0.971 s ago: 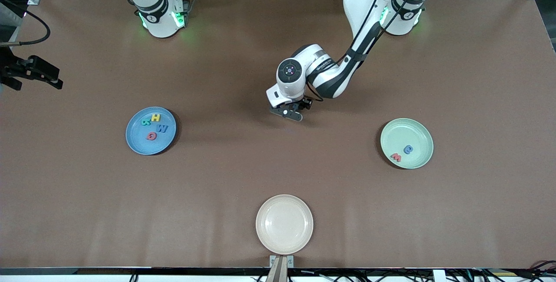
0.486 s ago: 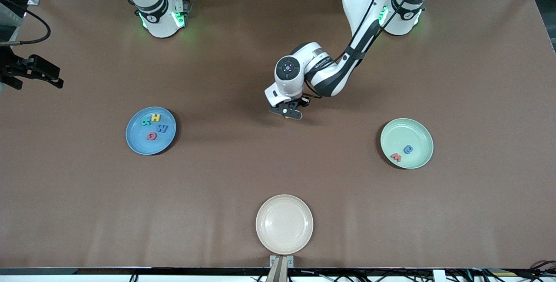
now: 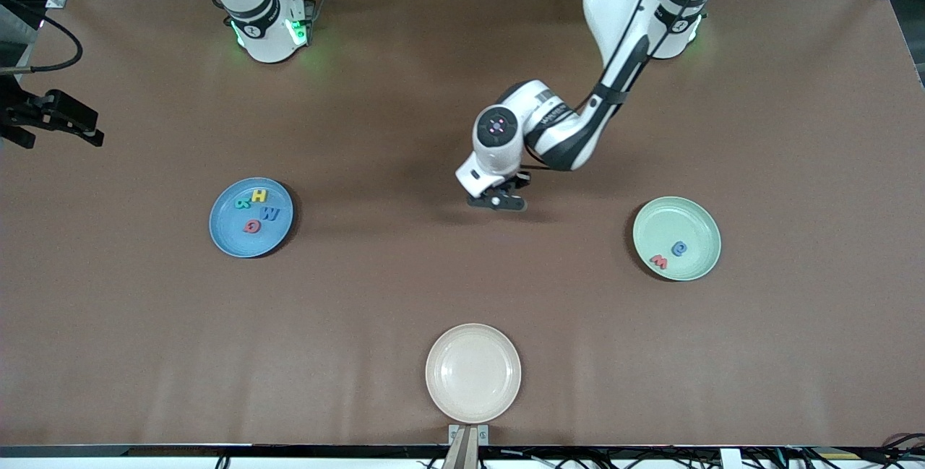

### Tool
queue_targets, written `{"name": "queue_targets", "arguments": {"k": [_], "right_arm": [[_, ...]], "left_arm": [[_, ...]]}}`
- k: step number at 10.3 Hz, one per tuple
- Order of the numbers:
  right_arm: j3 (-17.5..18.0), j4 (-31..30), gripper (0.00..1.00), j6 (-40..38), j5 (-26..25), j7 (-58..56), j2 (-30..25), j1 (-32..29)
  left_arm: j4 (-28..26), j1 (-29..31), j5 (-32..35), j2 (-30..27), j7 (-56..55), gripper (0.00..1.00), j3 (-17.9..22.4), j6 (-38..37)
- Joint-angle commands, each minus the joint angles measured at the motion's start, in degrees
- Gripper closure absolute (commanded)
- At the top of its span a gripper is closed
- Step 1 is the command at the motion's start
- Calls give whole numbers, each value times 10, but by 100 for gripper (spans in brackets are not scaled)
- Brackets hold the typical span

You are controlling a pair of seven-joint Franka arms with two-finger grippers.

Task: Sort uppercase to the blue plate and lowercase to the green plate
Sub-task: 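Carry the blue m to the green plate and open the left gripper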

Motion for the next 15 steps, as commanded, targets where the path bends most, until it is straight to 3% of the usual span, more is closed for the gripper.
{"name": "queue_targets", "arguments": {"k": [1,3,7,8,9,13,15], "right_arm": [[3,9,0,-6,4,9,1,-1],[3,9,0,-6,4,9,1,-2],[3,9,0,-6,4,9,2,-2],[3,9,0,-7,4,9,2,-2],[3,9,0,-7,4,9,2,-2],[3,9,0,-6,5,8,4,-2],[3,9,0,-6,5,8,4,-2]], "left_arm": [[-13,105,-2,-68,2,100,-2,-65],[-9,186,-3,-91,6,100,-3,-75],[-12,304,-2,-85,70,100,-2,-100],[-12,315,-2,-82,81,89,-2,-100],[-14,313,-1,-71,94,1,-2,-102],[-14,290,5,-55,76,0,-6,-103],[9,223,3,-26,-14,0,-6,-101]]}}
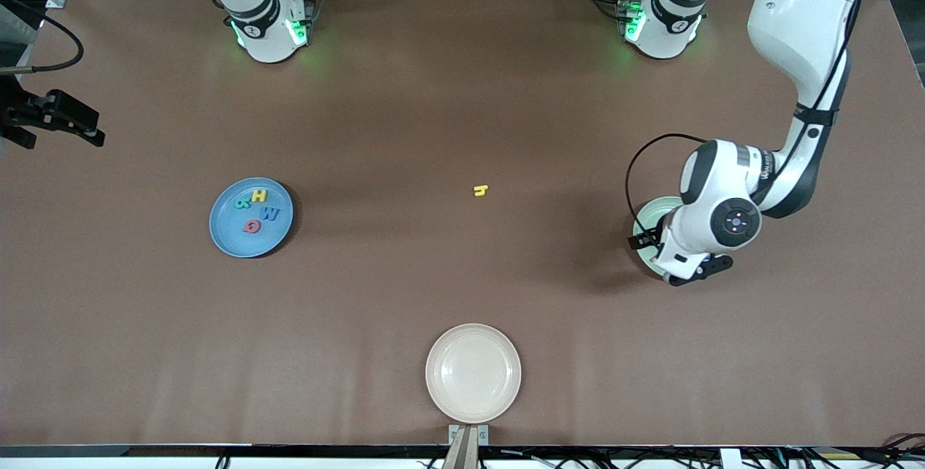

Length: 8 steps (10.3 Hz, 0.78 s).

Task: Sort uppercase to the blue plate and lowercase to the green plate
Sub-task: 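Move the left gripper back over the yellow letter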

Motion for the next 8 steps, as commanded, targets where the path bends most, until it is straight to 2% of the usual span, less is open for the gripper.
{"name": "queue_targets", "arguments": {"k": [1,3,4,8], "right_arm": [[2,8,0,-5,5,7,4,-2],[2,8,0,-5,5,7,4,-2],[2,8,0,-5,5,6,4,-3],[2,8,0,-4,5,6,4,-3]], "left_arm": [[45,-95,0,44,-110,0,2,-4],[89,-140,-3,81,-239,0,2,-3],[95,-166,-2,87,-268,0,1,0],[96,-273,-2,91,-273,0,1,40]]}}
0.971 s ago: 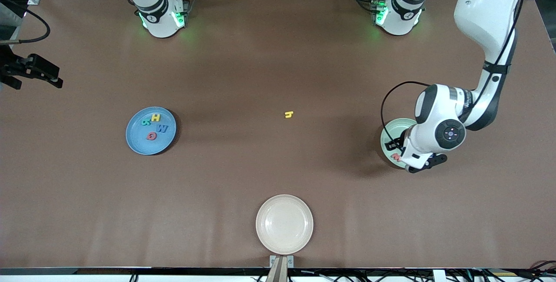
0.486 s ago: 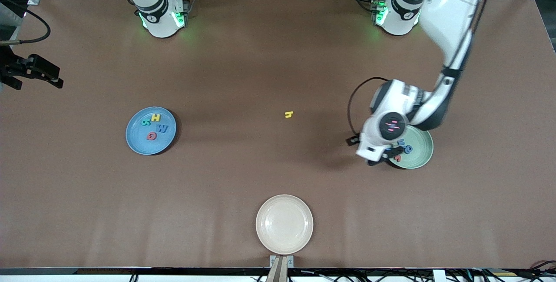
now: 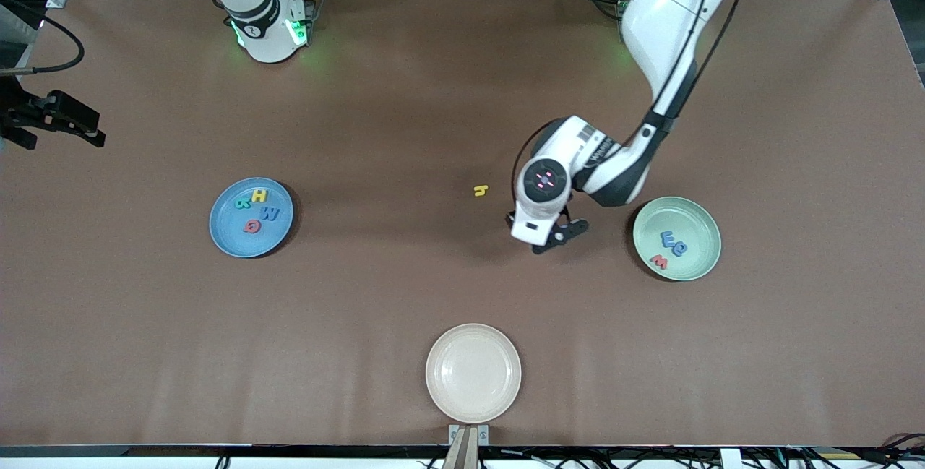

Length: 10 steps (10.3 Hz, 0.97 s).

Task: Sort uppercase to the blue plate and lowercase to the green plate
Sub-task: 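Move the left gripper back over the yellow letter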

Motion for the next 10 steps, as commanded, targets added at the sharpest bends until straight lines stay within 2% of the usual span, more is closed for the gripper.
{"name": "queue_targets", "arguments": {"k": [1,3,10], "right_arm": [[2,8,0,-5,5,6,2,-2],[2,8,0,-4,5,6,3,-2],[2,9,0,-3,5,6,3,-3]], "left_arm": [[11,-68,-2,16,-19,0,7,24],[10,-105,5,43,-14,0,7,56],[12,-103,4,43,17,0,7,81]]}}
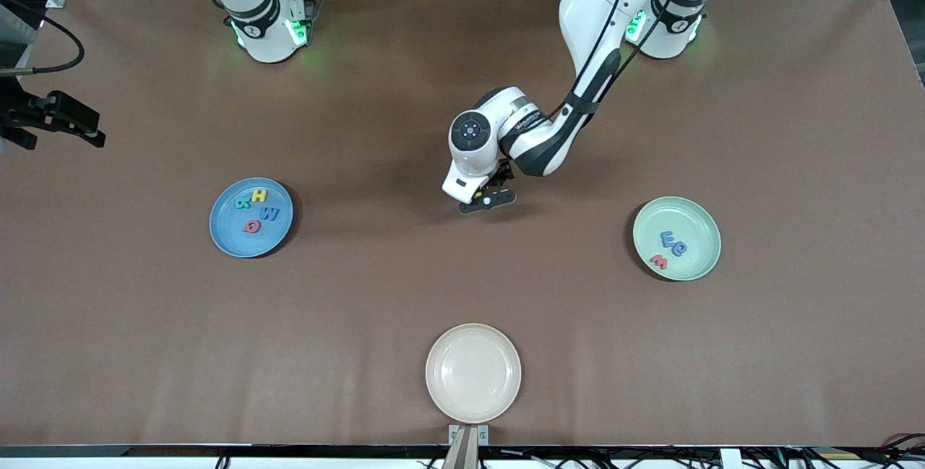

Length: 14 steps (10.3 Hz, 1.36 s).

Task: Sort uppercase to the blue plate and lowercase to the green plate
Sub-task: 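Move the left gripper back over the yellow letter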

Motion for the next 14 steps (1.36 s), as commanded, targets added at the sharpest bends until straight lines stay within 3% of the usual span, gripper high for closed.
{"name": "queue_targets", "arguments": {"k": [1,4,8,14], "right_arm": [[2,9,0,-3,5,6,2,-3],[2,9,0,-3,5,6,2,-2],[2,9,0,-3,5,6,3,-3],[2,8,0,-3,5,6,3,-3]], "left_arm": [[3,2,6,-12,15,0,2,6],[-7,1,8,-20,33,0,1,17],[-82,7,21,-53,51,0,0,80],[-80,7,19,-56,48,0,0,83]]}}
